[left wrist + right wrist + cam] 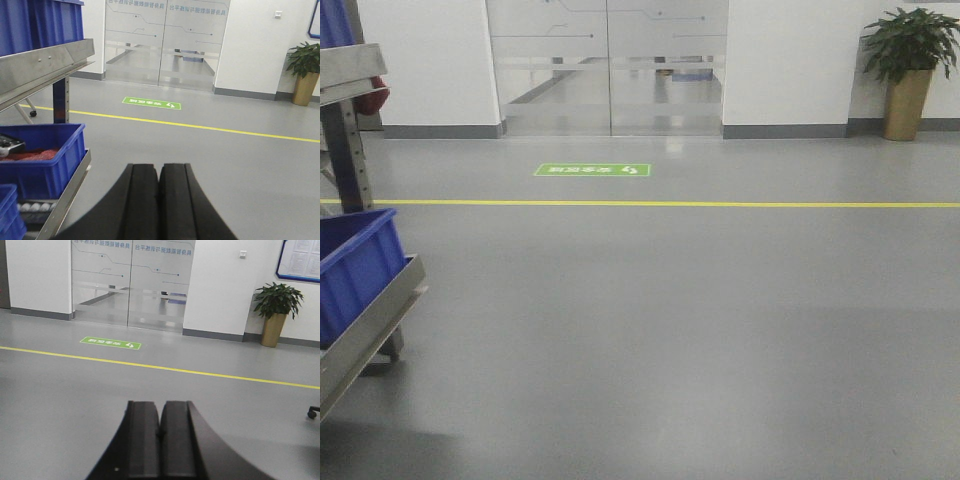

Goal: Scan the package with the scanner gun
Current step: 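Drive the base forward along the aisle past the blue bins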

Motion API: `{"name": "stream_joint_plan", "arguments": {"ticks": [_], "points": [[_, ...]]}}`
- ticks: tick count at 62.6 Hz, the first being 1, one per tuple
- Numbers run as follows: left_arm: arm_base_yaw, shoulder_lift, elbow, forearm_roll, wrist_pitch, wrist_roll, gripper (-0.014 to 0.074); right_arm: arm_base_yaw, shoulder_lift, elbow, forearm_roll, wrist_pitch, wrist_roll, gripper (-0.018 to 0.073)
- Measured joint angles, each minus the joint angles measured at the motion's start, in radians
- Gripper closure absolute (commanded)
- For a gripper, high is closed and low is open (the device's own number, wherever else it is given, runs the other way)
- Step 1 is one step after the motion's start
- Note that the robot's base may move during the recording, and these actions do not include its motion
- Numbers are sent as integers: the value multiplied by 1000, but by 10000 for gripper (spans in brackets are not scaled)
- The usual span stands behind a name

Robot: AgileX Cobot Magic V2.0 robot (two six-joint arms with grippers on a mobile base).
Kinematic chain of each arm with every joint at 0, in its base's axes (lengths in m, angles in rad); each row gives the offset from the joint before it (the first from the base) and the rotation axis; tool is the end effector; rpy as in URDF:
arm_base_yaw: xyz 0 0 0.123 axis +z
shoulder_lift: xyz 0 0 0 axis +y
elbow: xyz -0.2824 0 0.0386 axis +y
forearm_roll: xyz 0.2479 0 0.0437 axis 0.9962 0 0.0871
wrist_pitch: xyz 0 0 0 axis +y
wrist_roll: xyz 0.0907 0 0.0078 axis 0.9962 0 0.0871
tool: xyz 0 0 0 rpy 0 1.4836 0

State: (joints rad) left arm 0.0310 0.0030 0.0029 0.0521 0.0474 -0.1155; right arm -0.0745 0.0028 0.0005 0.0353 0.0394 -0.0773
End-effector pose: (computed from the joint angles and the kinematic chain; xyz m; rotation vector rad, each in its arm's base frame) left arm 0.0568 0.0020 0.2076 -0.0745 1.5351 -0.0239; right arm 0.0566 -0.0041 0.2092 0.0237 1.5268 -0.0919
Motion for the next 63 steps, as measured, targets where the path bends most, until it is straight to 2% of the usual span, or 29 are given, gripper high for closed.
{"name": "stream_joint_plan", "arguments": {"ticks": [63], "points": [[0,0,0,0,0,0,707,0,0,0,0,0,0,727]]}}
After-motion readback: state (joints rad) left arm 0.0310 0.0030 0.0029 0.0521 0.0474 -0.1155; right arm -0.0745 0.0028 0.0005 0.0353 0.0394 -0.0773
